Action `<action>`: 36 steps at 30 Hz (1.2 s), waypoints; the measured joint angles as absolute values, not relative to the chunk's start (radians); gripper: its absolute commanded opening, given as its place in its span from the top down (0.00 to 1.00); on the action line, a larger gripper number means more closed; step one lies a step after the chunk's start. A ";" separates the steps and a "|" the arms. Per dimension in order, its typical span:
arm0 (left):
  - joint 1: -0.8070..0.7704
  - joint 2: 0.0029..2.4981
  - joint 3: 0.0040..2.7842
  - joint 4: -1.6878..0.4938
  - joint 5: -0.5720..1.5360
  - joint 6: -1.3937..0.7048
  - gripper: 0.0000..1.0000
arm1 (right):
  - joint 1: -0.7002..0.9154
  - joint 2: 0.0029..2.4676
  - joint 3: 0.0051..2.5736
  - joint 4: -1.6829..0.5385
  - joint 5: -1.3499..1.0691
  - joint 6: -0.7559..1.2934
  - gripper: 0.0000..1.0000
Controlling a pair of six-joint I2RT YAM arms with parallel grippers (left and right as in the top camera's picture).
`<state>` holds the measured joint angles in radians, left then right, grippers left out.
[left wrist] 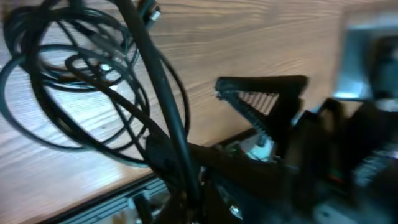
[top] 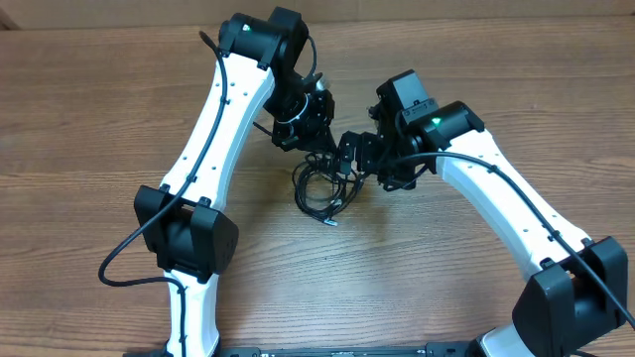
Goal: Untangle cables
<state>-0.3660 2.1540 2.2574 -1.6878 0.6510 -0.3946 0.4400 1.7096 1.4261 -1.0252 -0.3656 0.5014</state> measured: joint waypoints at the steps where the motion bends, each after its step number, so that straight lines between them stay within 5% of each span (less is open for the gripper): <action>1: -0.357 2.154 2.257 -1.691 0.677 -0.395 0.96 | 0.443 1.710 1.423 -1.026 -0.360 0.501 0.00; 4: -0.331 2.154 2.261 -1.691 0.737 -0.398 0.96 | 0.457 1.715 1.421 -1.017 -0.347 0.503 0.14; 5: -0.323 2.154 2.266 -1.691 0.757 -0.399 0.96 | 0.467 1.721 1.421 -1.010 -0.343 0.503 0.30; 12: -0.278 2.154 2.378 -1.691 0.843 -0.413 0.96 | 0.524 1.790 1.420 -1.002 -0.339 0.508 0.94; 13: -0.274 2.154 2.384 -1.691 0.845 -0.413 0.96 | 0.528 1.795 1.419 -1.004 -0.340 0.509 0.96; 22: -0.182 2.154 2.395 -1.691 0.714 -0.431 0.96 | 0.538 1.808 1.416 -1.078 -0.284 0.567 0.96; 26: -0.138 2.154 2.395 -1.690 0.846 -0.455 0.96 | 0.537 1.808 1.415 -1.131 -0.155 0.649 0.95; 28: -0.129 2.154 2.395 -1.690 0.936 -0.454 0.96 | 0.537 1.808 1.415 -1.135 -0.126 0.665 0.71; 29: -0.129 2.154 2.395 -1.690 0.978 -0.455 0.96 | 0.537 1.808 1.415 -1.137 -0.115 0.675 0.68; 36: -0.186 2.154 2.395 -1.688 0.647 -0.582 0.95 | 0.480 1.808 1.458 -1.282 -0.107 0.596 0.67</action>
<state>-0.1864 2.1540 2.3955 -1.6878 0.6468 -0.5823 0.4797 1.8084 1.4582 -1.2819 -0.1070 0.5964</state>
